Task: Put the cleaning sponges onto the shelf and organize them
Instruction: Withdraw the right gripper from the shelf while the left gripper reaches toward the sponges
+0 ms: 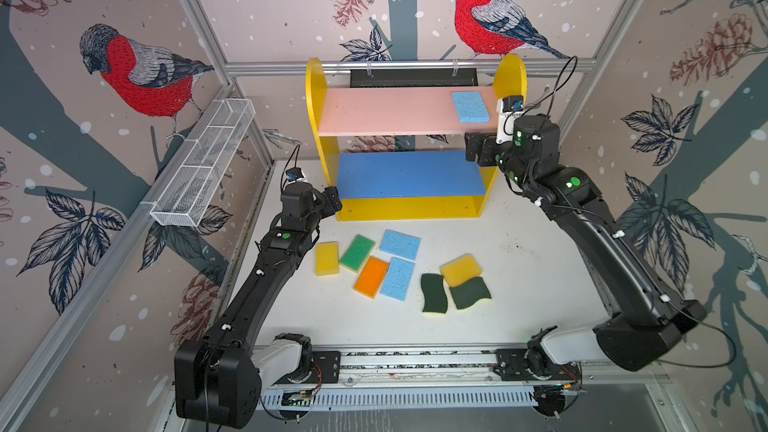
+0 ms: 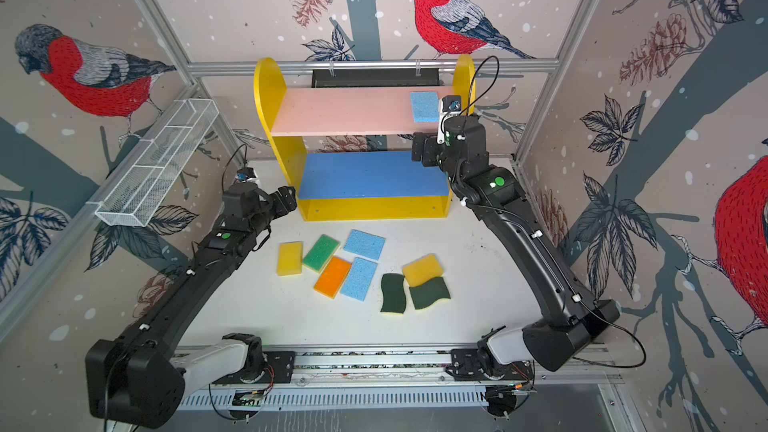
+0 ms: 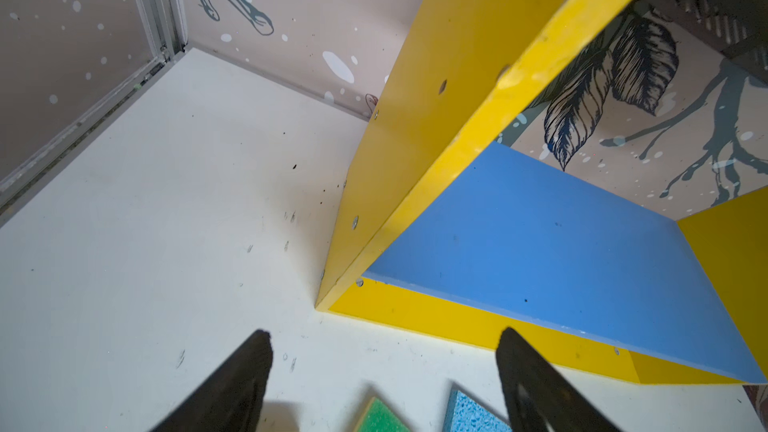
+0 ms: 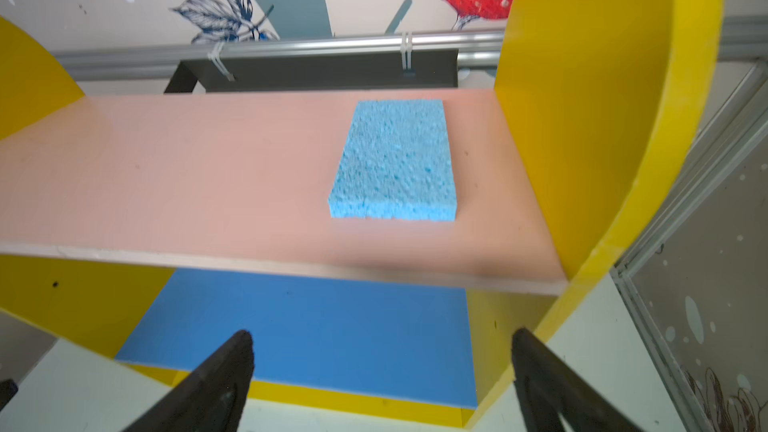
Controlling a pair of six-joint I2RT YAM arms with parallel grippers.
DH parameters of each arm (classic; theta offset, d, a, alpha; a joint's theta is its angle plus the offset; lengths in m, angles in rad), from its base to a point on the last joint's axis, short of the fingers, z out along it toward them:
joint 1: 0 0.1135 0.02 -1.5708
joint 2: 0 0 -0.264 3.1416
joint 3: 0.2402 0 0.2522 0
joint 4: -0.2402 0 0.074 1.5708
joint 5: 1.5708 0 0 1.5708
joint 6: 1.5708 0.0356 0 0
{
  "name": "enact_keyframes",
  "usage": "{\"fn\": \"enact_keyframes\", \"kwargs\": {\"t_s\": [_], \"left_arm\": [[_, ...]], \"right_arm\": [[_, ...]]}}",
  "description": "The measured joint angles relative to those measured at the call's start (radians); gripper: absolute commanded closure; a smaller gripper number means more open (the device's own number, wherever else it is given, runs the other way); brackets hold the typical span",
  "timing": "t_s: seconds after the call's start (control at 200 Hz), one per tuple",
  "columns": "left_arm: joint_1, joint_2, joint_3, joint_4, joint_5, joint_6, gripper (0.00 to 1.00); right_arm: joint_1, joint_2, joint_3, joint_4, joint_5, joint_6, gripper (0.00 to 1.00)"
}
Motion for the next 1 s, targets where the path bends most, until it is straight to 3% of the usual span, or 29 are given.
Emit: {"fn": "enact_keyframes", "kwargs": {"t_s": [0.305,0.61,1.001], "left_arm": [[-0.078,0.014,-0.002,-0.084,-0.015,0.000,0.16],[-0.247,0.034,-0.002,-0.145,-0.036,-0.003,0.16],[-0.427,0.081,-0.002,-0.221,-0.067,-0.032,0.16]], "right_arm": [[-0.034,-0.107,-0.295,0.056,-0.067,0.075,0.03],[-0.072,-0.174,-0.517,0.080,-0.126,0.158,0.02],[-0.134,-0.200,-0.618,0.100,-0.198,0.235,0.01]]}}
